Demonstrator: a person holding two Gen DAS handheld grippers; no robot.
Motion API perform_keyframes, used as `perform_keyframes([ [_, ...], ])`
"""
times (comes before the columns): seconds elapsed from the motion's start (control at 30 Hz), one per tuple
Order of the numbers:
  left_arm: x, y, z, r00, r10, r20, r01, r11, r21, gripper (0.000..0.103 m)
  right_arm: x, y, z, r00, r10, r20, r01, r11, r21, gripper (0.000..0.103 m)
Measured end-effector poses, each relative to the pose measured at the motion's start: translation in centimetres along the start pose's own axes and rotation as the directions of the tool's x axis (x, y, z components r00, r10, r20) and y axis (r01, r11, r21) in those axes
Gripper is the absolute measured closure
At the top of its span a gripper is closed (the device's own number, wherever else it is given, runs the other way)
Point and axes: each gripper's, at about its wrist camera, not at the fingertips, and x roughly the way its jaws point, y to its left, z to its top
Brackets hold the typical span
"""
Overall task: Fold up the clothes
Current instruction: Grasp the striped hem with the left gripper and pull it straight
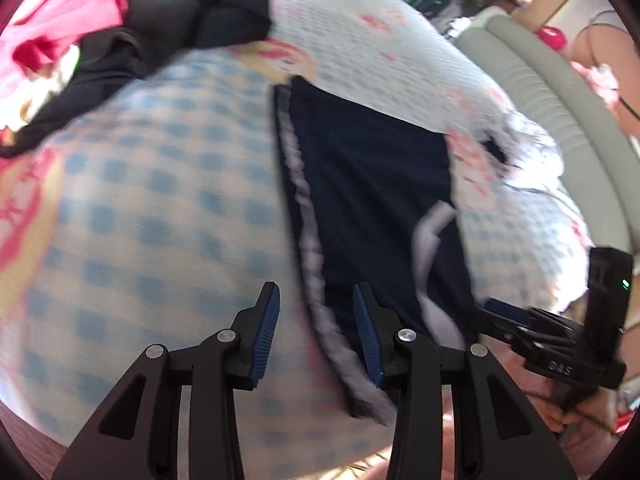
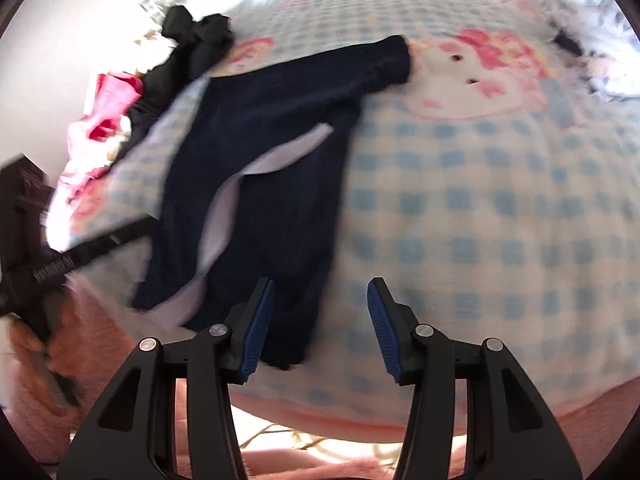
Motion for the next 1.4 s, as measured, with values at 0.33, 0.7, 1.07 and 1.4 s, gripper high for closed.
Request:
perform_keyframes([
  [0.33,-0.3,-0.6,-1.1,1.0,0.015,-0.026,-0.016,1.0,-0.026,0.061,-0.3,0.3,-0.2,1.0,0.011,0.003,-0.011,1.0,0.012,0.053],
  [0.7,-3.0,1.4,-1.3,0.997,0.068,0.032,-0.066,0.996,-0.068,0.06,-2.3,-1.3,0.7,0.997,-0.057,0.044,0.055,0.997,0.052,0.053],
  [1.07,-0.4,-1.4,-2.9,0.994,0.088,-0.067,-0.085,0.995,0.045,0.059,-0.8,0.1,-0.9,0.998,0.053,-0.036,-0.053,0.999,-0.001,0.053],
  [1.4,-1.5,0.4,-3.2,0.989,-0.139,-0.051,0.134,0.986,-0.098,0.059,-2.6,-0.9,-0.4,0.997,0.078,0.014,-0.078,0.997,0.008,0.053],
])
